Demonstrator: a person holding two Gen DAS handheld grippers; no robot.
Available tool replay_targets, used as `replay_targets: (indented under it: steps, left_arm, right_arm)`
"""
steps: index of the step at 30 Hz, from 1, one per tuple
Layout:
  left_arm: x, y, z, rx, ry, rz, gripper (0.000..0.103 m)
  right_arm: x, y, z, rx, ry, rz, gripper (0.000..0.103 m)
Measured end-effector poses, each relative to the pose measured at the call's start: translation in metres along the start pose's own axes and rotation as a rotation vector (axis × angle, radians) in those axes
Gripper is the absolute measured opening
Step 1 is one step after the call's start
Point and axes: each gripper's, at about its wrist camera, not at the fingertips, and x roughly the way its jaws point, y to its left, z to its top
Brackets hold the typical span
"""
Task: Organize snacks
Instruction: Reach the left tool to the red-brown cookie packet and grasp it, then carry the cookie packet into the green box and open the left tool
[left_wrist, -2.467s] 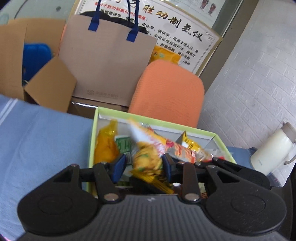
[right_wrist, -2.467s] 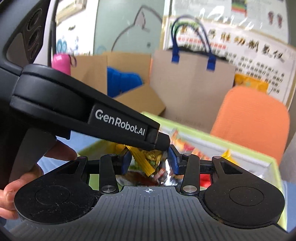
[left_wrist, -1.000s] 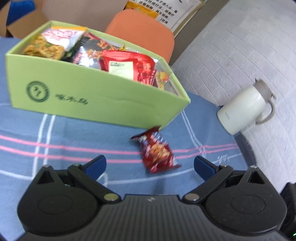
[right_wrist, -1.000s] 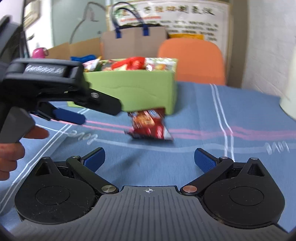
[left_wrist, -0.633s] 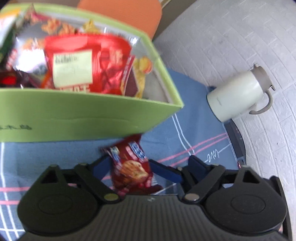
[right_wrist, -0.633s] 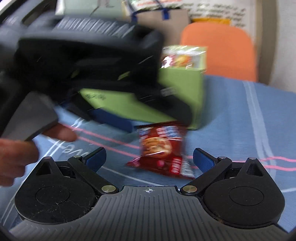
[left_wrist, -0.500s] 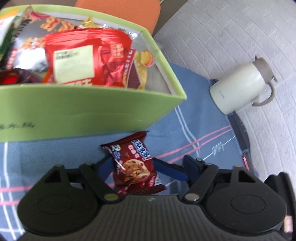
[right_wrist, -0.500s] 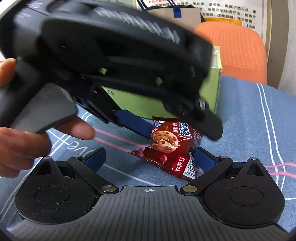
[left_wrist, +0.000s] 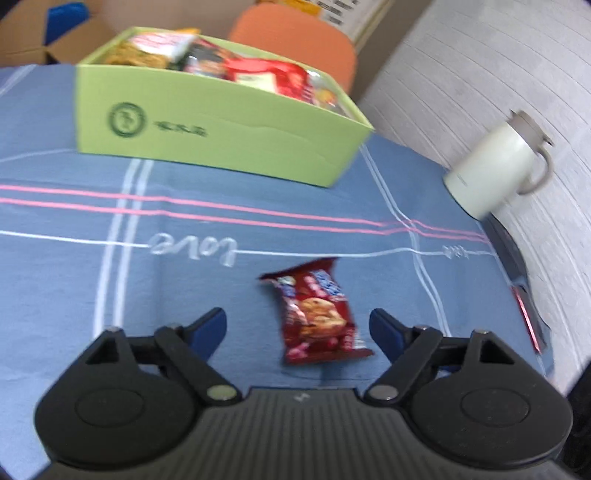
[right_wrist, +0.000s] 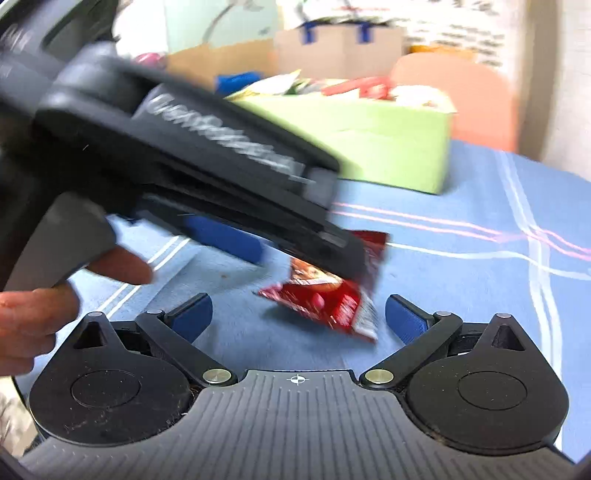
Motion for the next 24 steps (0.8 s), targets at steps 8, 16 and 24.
replay_targets:
  steps: [8, 16, 24]
  left_arm:
    - [0.023, 0.000, 0.019, -0.070, 0.047, -0.034, 0.082]
    - [0.036, -0.010, 0.021, 0.009, 0.078, -0.043, 0.067]
    - [0.008, -0.007, 0.035, -0.023, 0.012, -0.147, 0.034]
  right_arm:
    - [0.001, -0.010, 0.011, 0.008, -0.002, -0.035, 0.071]
    - [0.029, -0.005, 0.013, 0.027, 0.031, -0.005, 0.070]
    - [0.021, 0.008, 0.020, -0.062, -0.033, -0.047, 0.047]
